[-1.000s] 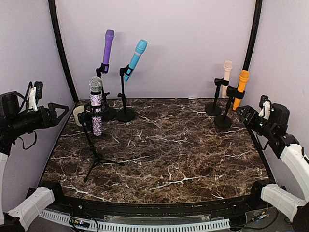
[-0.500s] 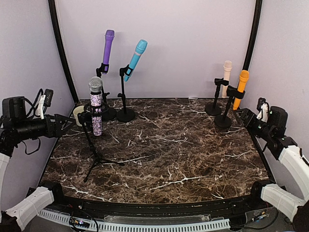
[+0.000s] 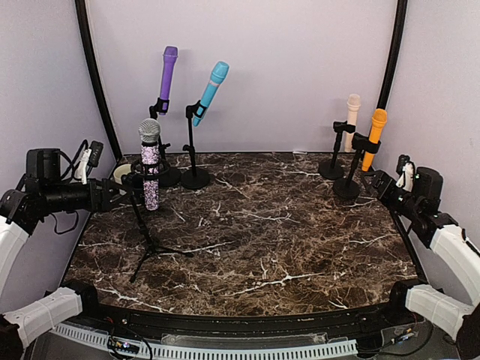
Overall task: Remove the microphone from the stand
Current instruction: Pick up the microphone stand with the microphone from the corner of the board.
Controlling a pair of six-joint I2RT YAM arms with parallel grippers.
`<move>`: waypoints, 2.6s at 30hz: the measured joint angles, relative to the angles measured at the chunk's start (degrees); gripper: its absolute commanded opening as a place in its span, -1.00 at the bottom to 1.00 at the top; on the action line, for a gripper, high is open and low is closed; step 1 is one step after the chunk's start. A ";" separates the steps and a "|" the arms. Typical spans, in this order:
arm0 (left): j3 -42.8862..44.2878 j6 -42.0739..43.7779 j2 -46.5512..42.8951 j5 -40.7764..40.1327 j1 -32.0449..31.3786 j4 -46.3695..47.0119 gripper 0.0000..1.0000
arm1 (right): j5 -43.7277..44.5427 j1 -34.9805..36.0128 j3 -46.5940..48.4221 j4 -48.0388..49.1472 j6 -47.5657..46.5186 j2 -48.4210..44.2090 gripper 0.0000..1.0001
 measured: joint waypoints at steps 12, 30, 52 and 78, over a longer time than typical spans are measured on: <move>-2.86 -1.79 1.05 -10.51 -11.82 5.14 -0.05 | 0.00 0.00 -0.96 1.09 -0.02 -0.26 0.97; -6.47 1.05 -2.91 -13.16 -11.85 9.64 -0.66 | 0.00 0.00 -1.03 1.81 -0.04 0.57 0.97; -9.75 7.02 -5.57 -13.35 -11.82 12.90 -0.55 | 0.07 0.00 -1.03 1.01 -0.17 -0.15 0.97; -13.90 12.13 -7.43 -15.23 -11.85 15.30 -1.00 | 0.28 0.26 -1.03 1.33 0.26 0.44 0.97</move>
